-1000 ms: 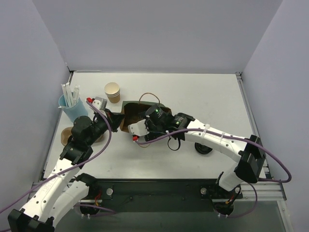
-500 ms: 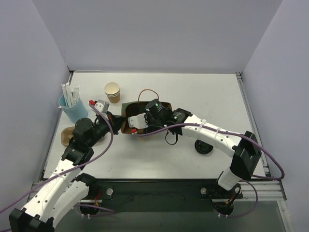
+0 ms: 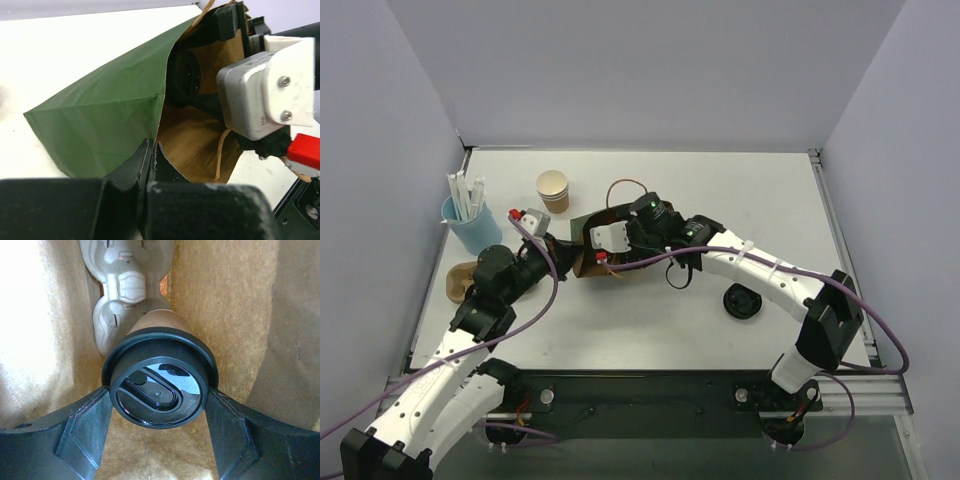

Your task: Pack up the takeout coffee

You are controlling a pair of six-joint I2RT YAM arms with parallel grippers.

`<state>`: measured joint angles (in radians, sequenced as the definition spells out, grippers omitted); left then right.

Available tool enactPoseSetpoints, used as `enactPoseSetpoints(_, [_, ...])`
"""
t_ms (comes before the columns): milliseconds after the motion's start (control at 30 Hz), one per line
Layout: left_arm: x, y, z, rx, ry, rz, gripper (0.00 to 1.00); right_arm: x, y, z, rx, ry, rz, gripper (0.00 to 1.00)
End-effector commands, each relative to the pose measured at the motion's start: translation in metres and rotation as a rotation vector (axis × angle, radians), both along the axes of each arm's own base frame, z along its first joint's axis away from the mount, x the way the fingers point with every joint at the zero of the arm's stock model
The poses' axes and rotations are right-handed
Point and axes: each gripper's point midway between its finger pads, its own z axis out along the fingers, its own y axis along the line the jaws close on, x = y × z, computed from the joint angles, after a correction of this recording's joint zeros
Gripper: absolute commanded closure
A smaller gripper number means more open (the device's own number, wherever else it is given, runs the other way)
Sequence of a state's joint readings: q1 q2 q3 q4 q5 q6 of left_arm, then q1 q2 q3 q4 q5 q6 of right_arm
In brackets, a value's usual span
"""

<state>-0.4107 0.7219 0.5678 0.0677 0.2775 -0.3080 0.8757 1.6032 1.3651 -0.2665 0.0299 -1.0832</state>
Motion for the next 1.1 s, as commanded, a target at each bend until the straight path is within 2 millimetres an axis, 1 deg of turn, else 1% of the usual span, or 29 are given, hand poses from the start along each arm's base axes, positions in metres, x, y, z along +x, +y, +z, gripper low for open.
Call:
enactPoseSetpoints(0, [0.008, 0.006, 0.015, -0.029, -0.024, 0.060, 1.00, 0.009, 0.006, 0.007, 0.021, -0.014, 0.002, 0.69])
enactPoseSetpoints(33, [0.011, 0.010, 0.014, -0.023, -0.010, 0.094, 0.83, 0.007, 0.007, 0.008, 0.032, -0.008, -0.003, 0.69])
enactPoseSetpoints(67, [0.013, 0.014, 0.016, -0.019, -0.005, 0.114, 0.72, 0.005, 0.008, 0.008, 0.046, 0.002, -0.010, 0.69])
enactPoseSetpoints(100, [0.016, 0.020, 0.013, -0.003, 0.018, 0.154, 0.65, 0.002, 0.009, 0.006, 0.047, 0.008, -0.008, 0.69])
enactPoseSetpoints(133, [0.014, 0.023, 0.013, 0.006, 0.039, 0.167, 0.61, 0.001, 0.009, 0.005, 0.050, 0.011, -0.011, 0.69])
enactPoseSetpoints(167, [0.014, 0.025, 0.012, 0.013, 0.049, 0.181, 0.60, -0.001, 0.009, 0.007, 0.055, 0.008, -0.015, 0.69])
enactPoseSetpoints(200, [0.014, 0.032, 0.007, 0.029, 0.072, 0.216, 0.60, -0.005, 0.011, 0.004, 0.059, 0.018, -0.020, 0.69])
enactPoseSetpoints(233, [0.014, 0.035, 0.011, 0.029, 0.070, 0.233, 0.60, -0.007, 0.011, 0.003, 0.061, 0.021, -0.020, 0.69])
enactPoseSetpoints(333, [0.013, 0.041, 0.012, 0.050, 0.068, 0.261, 0.54, -0.013, 0.012, 0.002, 0.077, 0.029, -0.028, 0.69])
enactPoseSetpoints(400, [0.013, 0.041, 0.019, 0.054, 0.051, 0.259, 0.52, -0.016, 0.014, 0.001, 0.084, 0.033, -0.027, 0.69])
enactPoseSetpoints(433, [0.015, 0.041, 0.021, 0.060, 0.048, 0.258, 0.51, -0.018, 0.016, 0.001, 0.086, 0.037, -0.024, 0.69])
enactPoseSetpoints(467, [0.015, 0.040, 0.028, 0.056, 0.039, 0.256, 0.51, -0.019, 0.016, 0.000, 0.087, 0.040, -0.027, 0.69])
enactPoseSetpoints(500, [0.018, 0.039, 0.026, 0.064, 0.049, 0.256, 0.51, -0.020, 0.017, 0.000, 0.090, 0.041, -0.025, 0.69])
enactPoseSetpoints(567, [0.021, 0.041, 0.032, 0.069, 0.046, 0.277, 0.51, -0.021, 0.018, 0.001, 0.098, 0.043, -0.029, 0.69])
enactPoseSetpoints(700, [0.025, 0.045, 0.034, 0.098, 0.038, 0.301, 0.51, -0.023, 0.020, -0.001, 0.100, 0.047, -0.029, 0.69])
enactPoseSetpoints(767, [0.027, 0.045, 0.034, 0.113, 0.035, 0.304, 0.53, -0.024, 0.021, -0.001, 0.100, 0.045, -0.028, 0.69])
enactPoseSetpoints(900, [0.028, 0.044, 0.034, 0.159, 0.021, 0.296, 0.64, -0.027, 0.022, -0.002, 0.096, 0.045, -0.030, 0.69])
enactPoseSetpoints(933, [0.028, 0.043, 0.037, 0.166, 0.014, 0.290, 0.73, -0.027, 0.020, -0.004, 0.095, 0.047, -0.034, 0.69])
enactPoseSetpoints(1000, [0.029, 0.043, 0.034, 0.197, 0.018, 0.294, 0.83, -0.028, 0.021, -0.005, 0.093, 0.049, -0.038, 0.70])
enactPoseSetpoints(1033, [0.029, 0.042, 0.036, 0.203, 0.017, 0.294, 0.89, -0.029, 0.021, -0.005, 0.093, 0.048, -0.039, 0.70])
enactPoseSetpoints(1067, [0.029, 0.043, 0.035, 0.211, 0.021, 0.296, 0.92, -0.029, 0.020, -0.005, 0.091, 0.046, -0.043, 0.70])
